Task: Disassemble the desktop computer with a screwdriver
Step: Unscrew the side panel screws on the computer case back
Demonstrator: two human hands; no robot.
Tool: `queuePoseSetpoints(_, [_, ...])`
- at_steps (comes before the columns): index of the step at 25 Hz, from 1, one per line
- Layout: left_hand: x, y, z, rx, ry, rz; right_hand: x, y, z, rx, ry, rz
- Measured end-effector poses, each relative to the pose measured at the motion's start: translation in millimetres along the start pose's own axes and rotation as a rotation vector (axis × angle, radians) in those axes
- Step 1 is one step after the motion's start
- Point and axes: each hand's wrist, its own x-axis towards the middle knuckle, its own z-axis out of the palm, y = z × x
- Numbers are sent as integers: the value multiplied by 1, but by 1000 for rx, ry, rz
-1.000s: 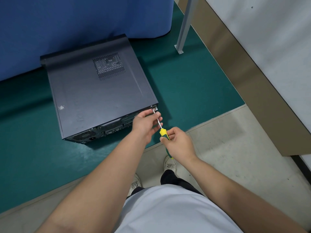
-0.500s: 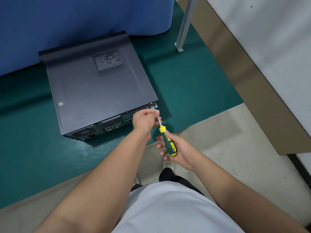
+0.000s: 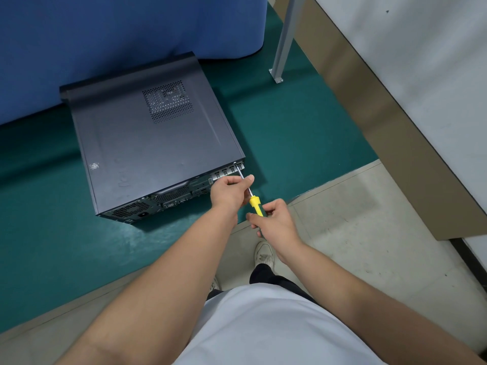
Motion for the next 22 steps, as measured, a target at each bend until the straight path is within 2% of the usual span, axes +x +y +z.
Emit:
queuePoseSetpoints(2, [0, 1, -2, -16, -11, -37, 1, 1, -4, 122, -101, 51])
queuePoseSetpoints(5, [-1, 4, -5, -43, -89, -51, 1, 2, -20, 348, -323, 264])
queuePoseSetpoints(8, [-3, 5, -9, -86, -176, -60, 0, 6, -31, 390, -454, 384])
queuePoseSetpoints(12, [-2, 2, -14, -129, -270, -106, -3, 6, -26, 390, -421, 369])
queuePoseSetpoints(17, [-4, -8, -6, -29, -157, -102, -4, 3, -22, 376, -359, 316])
queuePoseSetpoints(22, [-6, -9, -16, -97, -306, -75, -1, 7, -31, 482, -453, 370])
